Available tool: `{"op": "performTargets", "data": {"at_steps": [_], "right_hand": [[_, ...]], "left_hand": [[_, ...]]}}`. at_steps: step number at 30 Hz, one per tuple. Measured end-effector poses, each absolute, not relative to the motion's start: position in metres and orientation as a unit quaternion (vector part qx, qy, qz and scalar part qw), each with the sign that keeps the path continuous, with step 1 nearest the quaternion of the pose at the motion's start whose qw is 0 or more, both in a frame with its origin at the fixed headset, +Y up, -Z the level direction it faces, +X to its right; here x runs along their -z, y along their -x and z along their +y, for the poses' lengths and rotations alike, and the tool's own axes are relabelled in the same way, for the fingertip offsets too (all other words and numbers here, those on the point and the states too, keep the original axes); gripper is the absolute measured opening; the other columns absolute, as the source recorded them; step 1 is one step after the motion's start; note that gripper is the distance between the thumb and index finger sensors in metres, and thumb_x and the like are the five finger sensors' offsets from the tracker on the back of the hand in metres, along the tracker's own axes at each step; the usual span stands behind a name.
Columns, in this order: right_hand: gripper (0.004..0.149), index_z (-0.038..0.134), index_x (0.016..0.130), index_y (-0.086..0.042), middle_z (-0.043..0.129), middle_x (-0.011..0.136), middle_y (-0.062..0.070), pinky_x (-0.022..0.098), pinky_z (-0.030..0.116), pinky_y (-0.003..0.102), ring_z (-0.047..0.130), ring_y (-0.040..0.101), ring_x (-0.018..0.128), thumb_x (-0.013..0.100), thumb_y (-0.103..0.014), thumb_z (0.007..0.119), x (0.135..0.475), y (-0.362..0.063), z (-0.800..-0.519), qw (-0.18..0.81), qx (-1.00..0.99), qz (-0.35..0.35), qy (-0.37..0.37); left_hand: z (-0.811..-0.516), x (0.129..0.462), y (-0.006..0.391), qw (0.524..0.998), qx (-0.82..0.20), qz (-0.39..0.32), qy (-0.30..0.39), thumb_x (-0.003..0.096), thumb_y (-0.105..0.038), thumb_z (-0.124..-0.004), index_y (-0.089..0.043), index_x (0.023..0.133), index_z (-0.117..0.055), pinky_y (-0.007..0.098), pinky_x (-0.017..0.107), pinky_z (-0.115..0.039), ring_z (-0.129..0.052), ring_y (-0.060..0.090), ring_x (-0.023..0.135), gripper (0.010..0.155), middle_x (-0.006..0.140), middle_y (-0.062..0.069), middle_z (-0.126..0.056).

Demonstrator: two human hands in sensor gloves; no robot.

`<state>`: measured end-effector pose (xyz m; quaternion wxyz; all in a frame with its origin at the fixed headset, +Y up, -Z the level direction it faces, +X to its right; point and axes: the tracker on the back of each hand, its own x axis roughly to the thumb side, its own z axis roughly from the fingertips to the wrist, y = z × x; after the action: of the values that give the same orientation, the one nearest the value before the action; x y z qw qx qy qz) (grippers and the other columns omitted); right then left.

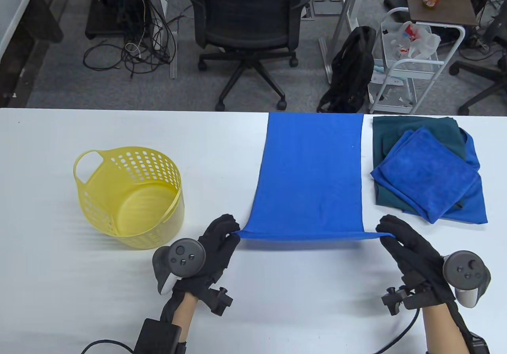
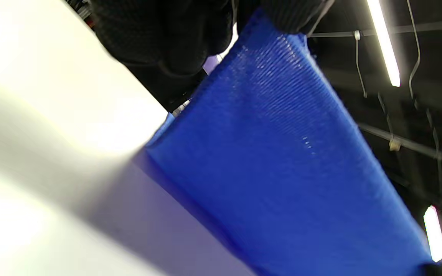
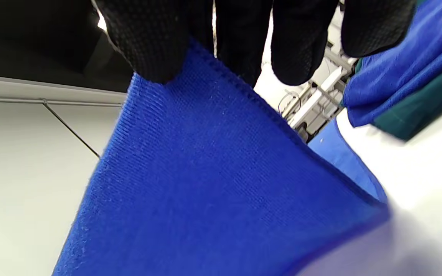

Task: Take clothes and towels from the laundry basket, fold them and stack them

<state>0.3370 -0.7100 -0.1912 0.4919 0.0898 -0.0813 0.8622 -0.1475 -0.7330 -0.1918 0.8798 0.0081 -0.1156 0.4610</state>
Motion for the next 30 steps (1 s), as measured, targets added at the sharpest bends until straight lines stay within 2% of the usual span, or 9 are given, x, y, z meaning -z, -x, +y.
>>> {"op": "performTargets", "data": {"at_steps": [3, 10, 13, 17, 21, 23, 26, 28, 30], "right_hand": [[0.041, 0.081, 0.096, -0.009, 0.071, 0.108, 0.023, 0.064, 0.062, 0.070, 0.070, 0.055, 0.094, 0.063, -0.030, 0.072, 0.192, -0.336, -0.713, 0.524, -0.844, -0.051, -0.107], [0.043, 0.079, 0.097, -0.007, 0.069, 0.110, 0.026, 0.064, 0.055, 0.076, 0.066, 0.057, 0.096, 0.065, -0.033, 0.065, 0.187, -0.331, -0.708, 0.533, -0.834, -0.050, -0.132], [0.044, 0.079, 0.097, -0.008, 0.068, 0.110, 0.027, 0.062, 0.051, 0.079, 0.064, 0.058, 0.096, 0.065, -0.034, 0.064, 0.187, -0.330, -0.708, 0.531, -0.835, -0.047, -0.135], [0.046, 0.077, 0.099, -0.008, 0.057, 0.115, 0.031, 0.060, 0.041, 0.084, 0.048, 0.064, 0.099, 0.066, -0.035, 0.061, 0.189, -0.325, -0.710, 0.523, -0.840, -0.032, -0.143], [0.047, 0.075, 0.101, -0.007, 0.045, 0.119, 0.034, 0.063, 0.035, 0.081, 0.034, 0.064, 0.102, 0.067, -0.035, 0.060, 0.191, -0.321, -0.712, 0.535, -0.829, -0.029, -0.158], [0.045, 0.075, 0.100, -0.006, 0.046, 0.118, 0.033, 0.066, 0.038, 0.077, 0.039, 0.060, 0.103, 0.066, -0.032, 0.061, 0.190, -0.320, -0.712, 0.561, -0.811, -0.048, -0.160], [0.041, 0.077, 0.096, -0.003, 0.062, 0.111, 0.029, 0.068, 0.055, 0.069, 0.064, 0.054, 0.097, 0.063, -0.025, 0.067, 0.188, -0.320, -0.710, 0.585, -0.792, -0.107, -0.138], [0.041, 0.077, 0.096, -0.004, 0.065, 0.111, 0.026, 0.069, 0.057, 0.066, 0.068, 0.050, 0.097, 0.064, -0.026, 0.066, 0.188, -0.319, -0.710, 0.592, -0.784, -0.102, -0.157], [0.041, 0.077, 0.096, -0.005, 0.067, 0.110, 0.025, 0.068, 0.060, 0.065, 0.071, 0.048, 0.096, 0.064, -0.028, 0.065, 0.189, -0.317, -0.711, 0.602, -0.774, -0.095, -0.171]], "left_hand": [[-0.735, 0.187, 0.152, 0.869, -0.482, -0.115, -0.004, 0.0617, -0.043, -0.066, -0.024, 0.103, -0.066, 0.042, 0.062, -0.086, -0.094, 0.028, 0.088, 0.045, 0.114, 0.017, -0.069], [-0.732, 0.185, 0.153, 0.864, -0.487, -0.126, -0.006, 0.0623, -0.045, -0.066, -0.026, 0.103, -0.065, 0.044, 0.064, -0.083, -0.090, 0.030, 0.092, 0.045, 0.116, 0.017, -0.067], [-0.733, 0.184, 0.152, 0.865, -0.487, -0.122, -0.010, 0.0633, -0.046, -0.065, -0.027, 0.103, -0.065, 0.048, 0.068, -0.079, -0.084, 0.034, 0.097, 0.044, 0.117, 0.017, -0.064], [-0.732, 0.182, 0.148, 0.869, -0.476, -0.133, -0.020, 0.0639, -0.047, -0.061, -0.029, 0.104, -0.061, 0.062, 0.075, -0.062, -0.056, 0.047, 0.112, 0.044, 0.125, 0.021, -0.046], [-0.734, 0.182, 0.142, 0.829, -0.527, -0.180, -0.051, 0.0645, -0.048, -0.056, -0.029, 0.104, -0.054, 0.064, 0.076, -0.060, -0.060, 0.049, 0.111, 0.044, 0.124, 0.020, -0.052], [-0.732, 0.184, 0.139, 0.805, -0.555, -0.202, -0.055, 0.0656, -0.048, -0.053, -0.024, 0.104, -0.051, 0.064, 0.077, -0.059, -0.064, 0.047, 0.110, 0.045, 0.123, 0.018, -0.056], [-0.727, 0.183, 0.139, 0.793, -0.563, -0.216, -0.090, 0.0654, -0.049, -0.051, -0.021, 0.100, -0.052, 0.061, 0.078, -0.060, -0.077, 0.039, 0.104, 0.045, 0.116, 0.012, -0.067], [-0.724, 0.182, 0.138, 0.792, -0.560, -0.219, -0.103, 0.0647, -0.051, -0.050, -0.021, 0.098, -0.053, 0.057, 0.079, -0.063, -0.081, 0.034, 0.100, 0.044, 0.112, 0.008, -0.071], [-0.722, 0.182, 0.137, 0.792, -0.557, -0.229, -0.100, 0.0648, -0.051, -0.049, -0.022, 0.099, -0.051, 0.058, 0.080, -0.059, -0.075, 0.036, 0.105, 0.045, 0.116, 0.008, -0.065]]}}
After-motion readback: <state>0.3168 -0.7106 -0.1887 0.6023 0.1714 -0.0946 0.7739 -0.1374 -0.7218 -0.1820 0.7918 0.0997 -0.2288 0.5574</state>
